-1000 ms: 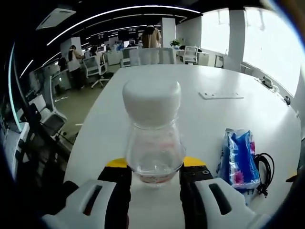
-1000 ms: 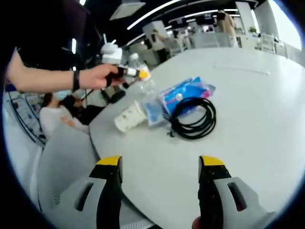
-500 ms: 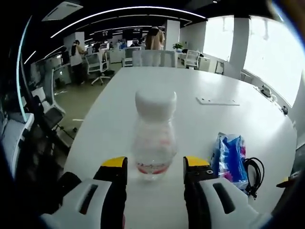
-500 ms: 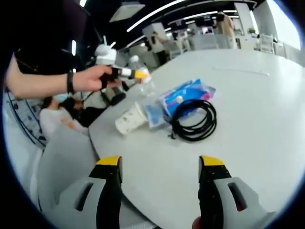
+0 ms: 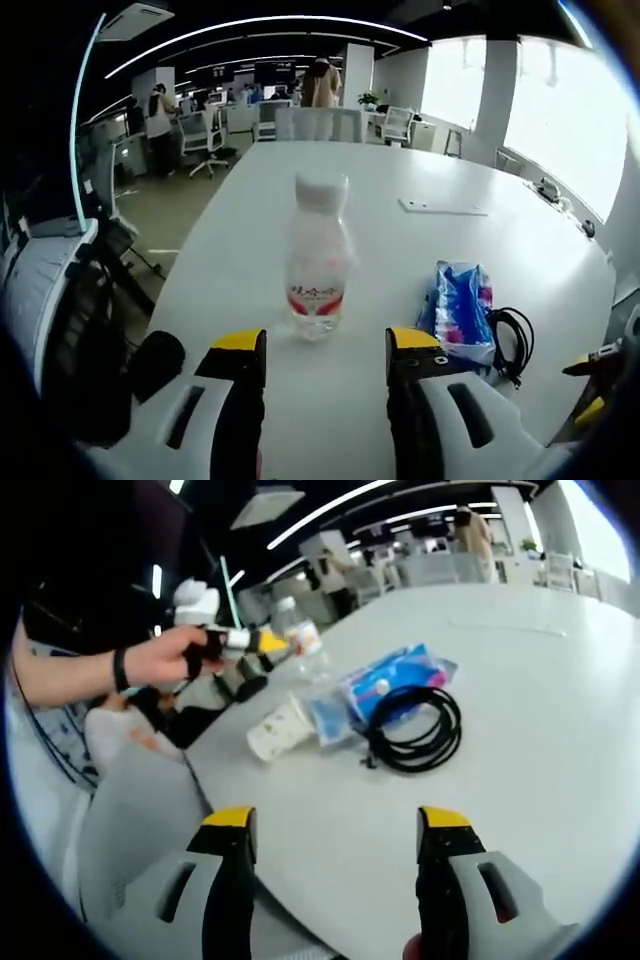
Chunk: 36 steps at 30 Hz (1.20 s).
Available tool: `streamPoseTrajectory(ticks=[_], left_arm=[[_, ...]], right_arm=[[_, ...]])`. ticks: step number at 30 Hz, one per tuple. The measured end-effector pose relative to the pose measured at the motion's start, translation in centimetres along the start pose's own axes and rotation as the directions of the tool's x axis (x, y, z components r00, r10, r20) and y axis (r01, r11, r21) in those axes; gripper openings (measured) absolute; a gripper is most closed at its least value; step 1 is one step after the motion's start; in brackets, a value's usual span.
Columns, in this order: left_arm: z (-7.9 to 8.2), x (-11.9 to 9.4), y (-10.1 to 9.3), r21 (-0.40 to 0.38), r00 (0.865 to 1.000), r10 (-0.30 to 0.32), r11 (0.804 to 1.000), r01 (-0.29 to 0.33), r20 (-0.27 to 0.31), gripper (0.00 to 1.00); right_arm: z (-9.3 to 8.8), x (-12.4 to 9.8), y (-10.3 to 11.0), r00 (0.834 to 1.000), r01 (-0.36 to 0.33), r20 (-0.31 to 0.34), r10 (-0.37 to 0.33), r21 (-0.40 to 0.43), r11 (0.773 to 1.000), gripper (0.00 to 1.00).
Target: Arrange the tabletop items into an orderly group along one side of the table until the central work area is clear of visible clutter.
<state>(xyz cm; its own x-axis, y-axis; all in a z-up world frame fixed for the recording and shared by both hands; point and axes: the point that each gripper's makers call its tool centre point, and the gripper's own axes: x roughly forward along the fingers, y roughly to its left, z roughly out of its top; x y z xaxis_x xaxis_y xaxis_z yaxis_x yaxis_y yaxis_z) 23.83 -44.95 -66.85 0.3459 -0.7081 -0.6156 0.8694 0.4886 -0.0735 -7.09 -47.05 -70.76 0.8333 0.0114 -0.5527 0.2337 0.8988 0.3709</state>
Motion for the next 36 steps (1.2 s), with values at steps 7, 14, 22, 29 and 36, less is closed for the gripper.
streamPoseTrajectory(ticks=[7,14,22,29,36], left_arm=[[-2.6,-1.9,-3.1,-0.009,0.998,-0.056,0.998,0.056,-0.027,0.47],[-5.5,-3.2,-5.5,-0.029,0.992,-0.107,0.994,0.105,-0.065,0.48],[-7.9,-4.5,-8.1,-0.011,0.976,-0.194,0.981,0.193,-0.098,0.50],[-9.8,-4.1,-9.1,0.019,0.962,-0.233,0.971,0.238,-0.143,0.51],[-10.5,-3.0,-9.2,0.050,0.952,-0.247,0.964,0.260,-0.181,0.52]], right_arm=[[-0.2,0.0,0.2,1.000,0.002,0.005,-0.002,0.005,1.000,0.63],[-0.2,0.0,0.5,1.000,-0.001,0.007,0.001,0.003,1.000,0.63],[-0.2,0.0,0.7,1.000,-0.008,0.014,0.008,0.013,1.000,0.63],[-0.5,0.2,1.3,1.000,-0.015,0.015,0.015,0.017,1.000,0.63],[-1.0,0.1,1.3,1.000,-0.013,0.011,0.013,0.023,1.000,0.63]])
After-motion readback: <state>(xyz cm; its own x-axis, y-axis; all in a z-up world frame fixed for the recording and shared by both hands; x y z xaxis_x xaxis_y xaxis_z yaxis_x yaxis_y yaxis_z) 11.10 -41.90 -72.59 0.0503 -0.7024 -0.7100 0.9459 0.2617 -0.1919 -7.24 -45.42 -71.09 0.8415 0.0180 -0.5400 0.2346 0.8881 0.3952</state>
